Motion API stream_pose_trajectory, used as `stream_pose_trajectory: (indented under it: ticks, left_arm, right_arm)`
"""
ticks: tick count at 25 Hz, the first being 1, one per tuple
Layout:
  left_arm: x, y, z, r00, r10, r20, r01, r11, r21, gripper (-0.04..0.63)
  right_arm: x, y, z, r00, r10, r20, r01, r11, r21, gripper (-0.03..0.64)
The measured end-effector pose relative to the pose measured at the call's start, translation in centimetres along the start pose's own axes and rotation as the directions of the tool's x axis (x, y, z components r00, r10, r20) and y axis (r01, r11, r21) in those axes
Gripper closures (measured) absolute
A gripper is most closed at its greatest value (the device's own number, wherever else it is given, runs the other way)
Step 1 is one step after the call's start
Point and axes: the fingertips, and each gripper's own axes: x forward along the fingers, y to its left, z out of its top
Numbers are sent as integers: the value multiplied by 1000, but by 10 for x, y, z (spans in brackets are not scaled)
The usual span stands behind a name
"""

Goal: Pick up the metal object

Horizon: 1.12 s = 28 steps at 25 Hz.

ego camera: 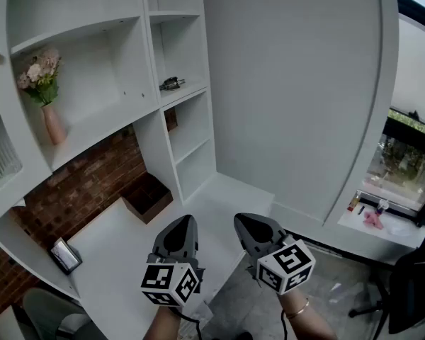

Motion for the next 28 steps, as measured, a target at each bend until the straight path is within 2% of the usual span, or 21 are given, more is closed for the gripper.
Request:
stream_pose_trajectory:
  ticks: [4, 11, 21, 28]
  left_arm:
    - [10, -10, 0, 1000, 4, -1, -4, 1000, 15, 586]
    - [23, -24, -7, 999, 34, -1, -34, 999, 26, 586]
    - [22, -53, -43, 997, 44, -59, -42, 999, 35, 586]
    - [27, -55, -68, 993, 54, -108, -52, 998, 24, 586]
  right_arm:
    - [-8, -17, 6, 1000, -14, 24, 14, 1000, 0, 612]
    - [-26, -37, 4, 997, 22, 71, -23, 1000, 12, 612]
    - [-53, -68, -26, 999, -30, 24, 29, 999, 43, 611]
    - [-58, -79, -53, 999, -34, -36, 36, 996, 78, 612]
